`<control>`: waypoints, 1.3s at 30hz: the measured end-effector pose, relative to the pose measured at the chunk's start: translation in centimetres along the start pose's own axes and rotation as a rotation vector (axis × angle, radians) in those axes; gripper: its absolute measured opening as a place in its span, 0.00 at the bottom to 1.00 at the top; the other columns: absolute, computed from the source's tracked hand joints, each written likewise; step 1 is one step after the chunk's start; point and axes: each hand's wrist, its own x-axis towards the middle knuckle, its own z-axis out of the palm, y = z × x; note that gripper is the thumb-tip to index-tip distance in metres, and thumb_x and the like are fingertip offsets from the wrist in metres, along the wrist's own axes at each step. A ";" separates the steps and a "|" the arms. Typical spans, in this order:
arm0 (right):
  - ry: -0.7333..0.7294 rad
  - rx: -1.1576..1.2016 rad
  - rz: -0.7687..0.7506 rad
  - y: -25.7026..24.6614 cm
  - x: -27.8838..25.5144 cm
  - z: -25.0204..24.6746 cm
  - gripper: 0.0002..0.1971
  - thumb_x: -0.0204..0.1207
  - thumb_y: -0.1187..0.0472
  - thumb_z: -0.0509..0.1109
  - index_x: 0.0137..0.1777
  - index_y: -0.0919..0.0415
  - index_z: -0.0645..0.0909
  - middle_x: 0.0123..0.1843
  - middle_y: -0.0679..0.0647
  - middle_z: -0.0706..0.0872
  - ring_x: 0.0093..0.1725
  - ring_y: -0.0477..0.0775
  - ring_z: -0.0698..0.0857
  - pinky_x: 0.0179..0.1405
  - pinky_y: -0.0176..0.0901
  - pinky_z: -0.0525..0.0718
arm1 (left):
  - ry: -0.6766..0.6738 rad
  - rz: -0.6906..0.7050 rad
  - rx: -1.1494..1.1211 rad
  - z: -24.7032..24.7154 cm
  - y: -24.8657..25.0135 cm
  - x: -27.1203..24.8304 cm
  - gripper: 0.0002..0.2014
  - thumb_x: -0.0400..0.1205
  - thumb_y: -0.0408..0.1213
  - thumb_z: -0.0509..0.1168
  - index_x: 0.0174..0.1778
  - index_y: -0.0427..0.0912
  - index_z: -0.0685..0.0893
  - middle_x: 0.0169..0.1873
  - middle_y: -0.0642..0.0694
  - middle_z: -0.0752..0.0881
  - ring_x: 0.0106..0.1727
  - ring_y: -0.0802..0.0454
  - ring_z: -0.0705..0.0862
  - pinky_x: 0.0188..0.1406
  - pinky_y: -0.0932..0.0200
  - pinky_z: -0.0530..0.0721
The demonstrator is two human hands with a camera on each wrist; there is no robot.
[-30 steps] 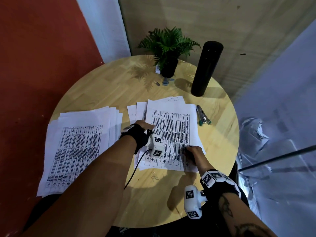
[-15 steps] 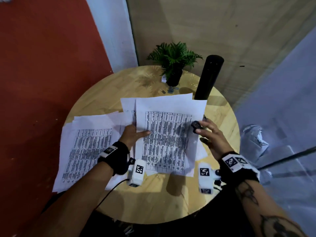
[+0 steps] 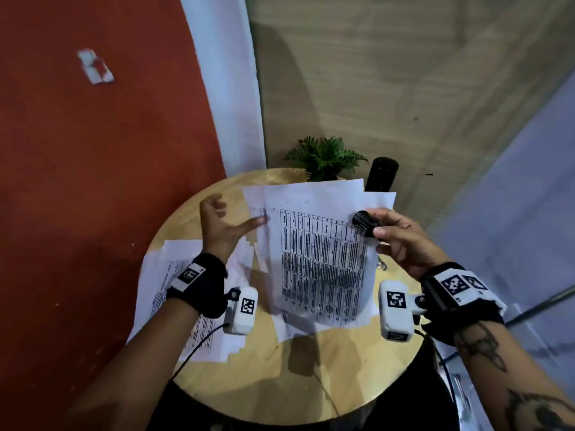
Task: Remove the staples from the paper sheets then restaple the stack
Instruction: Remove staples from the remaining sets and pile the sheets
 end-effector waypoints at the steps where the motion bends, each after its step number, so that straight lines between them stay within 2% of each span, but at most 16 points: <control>1: -0.008 -0.009 -0.009 -0.5 -0.2 0.1 0.32 0.33 0.42 0.87 0.44 0.46 0.89 0.44 0.45 0.89 0.40 0.45 0.86 0.36 0.35 0.76 | -0.052 0.025 -0.009 -0.1 1.4 0.5 0.46 0.58 0.36 0.84 0.69 0.45 0.65 0.59 0.46 0.73 0.58 0.52 0.73 0.54 0.65 0.73; 4: -0.030 -0.019 -0.034 -1.8 -0.9 0.3 0.32 0.34 0.43 0.87 0.45 0.46 0.89 0.46 0.45 0.90 0.42 0.45 0.86 0.39 0.38 0.73 | -0.351 0.030 -0.005 0.0 4.4 1.8 0.68 0.42 0.56 0.85 0.77 0.52 0.55 0.60 0.49 0.76 0.59 0.56 0.77 0.53 0.65 0.78; 6: -0.042 -0.035 -0.058 -2.6 -1.4 0.4 0.32 0.35 0.42 0.87 0.45 0.45 0.89 0.46 0.44 0.90 0.42 0.44 0.86 0.36 0.36 0.76 | -0.467 -0.023 0.032 0.3 5.8 1.9 0.74 0.36 0.60 0.84 0.79 0.53 0.54 0.55 0.51 0.78 0.52 0.56 0.80 0.50 0.62 0.81; 7: -0.044 -0.037 -0.071 -3.0 -1.7 0.3 0.32 0.34 0.41 0.87 0.44 0.45 0.89 0.46 0.43 0.90 0.41 0.43 0.87 0.34 0.32 0.78 | -0.479 -0.040 0.057 0.5 6.4 1.8 0.72 0.36 0.59 0.84 0.78 0.52 0.57 0.53 0.51 0.77 0.50 0.55 0.79 0.50 0.61 0.81; 9: -0.054 -0.035 -0.102 -3.9 -2.1 0.3 0.32 0.31 0.41 0.86 0.43 0.44 0.90 0.45 0.42 0.90 0.40 0.41 0.87 0.30 0.28 0.78 | -0.434 -0.031 0.149 0.6 7.4 1.6 0.60 0.42 0.55 0.83 0.73 0.52 0.67 0.53 0.49 0.74 0.53 0.53 0.75 0.52 0.62 0.77; 12: -0.088 -0.062 -0.139 -5.2 -2.6 0.1 0.32 0.31 0.42 0.87 0.43 0.44 0.90 0.45 0.43 0.90 0.40 0.42 0.87 0.30 0.27 0.80 | -0.424 0.106 0.294 0.7 9.1 1.7 0.44 0.54 0.47 0.85 0.65 0.58 0.74 0.64 0.46 0.67 0.71 0.47 0.69 0.71 0.56 0.70; 15: -0.131 -0.091 -0.144 -7.0 -3.0 0.2 0.20 0.45 0.60 0.80 0.40 0.44 0.90 0.42 0.42 0.89 0.36 0.40 0.86 0.30 0.27 0.80 | -0.536 0.219 0.327 0.8 11.6 1.5 0.57 0.48 0.59 0.83 0.74 0.58 0.66 0.69 0.47 0.70 0.75 0.49 0.65 0.76 0.52 0.65; 16: -0.138 -0.087 -0.154 -7.5 -3.1 0.3 0.18 0.51 0.66 0.73 0.39 0.44 0.90 0.42 0.41 0.90 0.35 0.40 0.86 0.30 0.27 0.80 | -0.567 0.217 0.303 0.8 12.5 1.4 0.59 0.45 0.61 0.82 0.75 0.58 0.66 0.64 0.49 0.75 0.73 0.50 0.68 0.73 0.54 0.68; 18: -0.140 -0.085 -0.160 -8.1 -3.2 0.4 0.22 0.55 0.71 0.64 0.38 0.45 0.90 0.43 0.42 0.90 0.36 0.40 0.86 0.29 0.27 0.81 | -0.608 0.211 0.286 0.6 14.0 1.2 0.49 0.46 0.56 0.83 0.66 0.55 0.75 0.52 0.55 0.82 0.68 0.49 0.77 0.67 0.55 0.74; 21: -0.120 -0.042 -0.207 -8.8 -3.5 0.9 0.22 0.54 0.73 0.70 0.40 0.45 0.90 0.44 0.42 0.90 0.37 0.40 0.87 0.29 0.27 0.81 | -0.656 0.220 0.309 -0.1 15.9 0.7 0.17 0.61 0.43 0.83 0.42 0.46 0.87 0.41 0.51 0.90 0.49 0.55 0.87 0.55 0.58 0.81; 23: -0.073 0.008 -0.225 -8.8 -3.4 1.1 0.19 0.54 0.68 0.74 0.42 0.45 0.90 0.45 0.42 0.90 0.38 0.39 0.87 0.29 0.26 0.79 | -0.678 0.220 0.269 -0.6 17.2 -0.1 0.06 0.69 0.34 0.78 0.34 0.46 0.87 0.30 0.59 0.88 0.36 0.65 0.86 0.43 0.67 0.80; 26: -0.010 0.100 -0.223 -8.5 -3.2 1.7 0.20 0.46 0.60 0.82 0.42 0.47 0.90 0.44 0.43 0.90 0.38 0.37 0.86 0.26 0.25 0.78 | -0.678 0.269 0.221 -1.4 18.5 -1.1 0.07 0.72 0.32 0.76 0.34 0.47 0.86 0.28 0.61 0.87 0.34 0.67 0.85 0.38 0.73 0.78; 29: 0.014 0.154 -0.218 -8.6 -3.2 2.8 0.33 0.31 0.46 0.88 0.43 0.51 0.90 0.46 0.46 0.91 0.40 0.37 0.87 0.24 0.25 0.79 | -0.695 0.254 0.162 -2.4 19.4 -1.6 0.06 0.74 0.29 0.74 0.35 0.46 0.88 0.29 0.57 0.89 0.33 0.64 0.86 0.36 0.72 0.79; 34: 0.078 0.197 -0.246 -9.4 -3.3 4.9 0.40 0.28 0.44 0.88 0.46 0.54 0.86 0.43 0.45 0.91 0.38 0.37 0.86 0.24 0.27 0.79 | -0.579 0.300 0.119 -3.3 20.5 -1.5 0.08 0.71 0.27 0.76 0.35 0.45 0.88 0.27 0.54 0.89 0.29 0.63 0.84 0.31 0.71 0.81; 36: 0.207 0.170 -0.318 -9.5 -3.1 5.8 0.36 0.31 0.46 0.88 0.45 0.53 0.85 0.41 0.44 0.90 0.37 0.36 0.86 0.28 0.29 0.79 | -0.563 0.323 0.115 -3.6 21.0 -1.8 0.07 0.70 0.26 0.75 0.36 0.43 0.88 0.27 0.55 0.89 0.29 0.63 0.85 0.31 0.71 0.81; 39: 0.594 -0.200 -0.663 -10.0 -2.9 6.6 0.28 0.53 0.58 0.86 0.54 0.54 0.79 0.49 0.49 0.84 0.47 0.41 0.86 0.50 0.43 0.83 | -0.547 0.340 0.101 -3.9 21.8 -2.3 0.08 0.68 0.26 0.77 0.37 0.42 0.87 0.31 0.53 0.89 0.30 0.63 0.85 0.33 0.70 0.82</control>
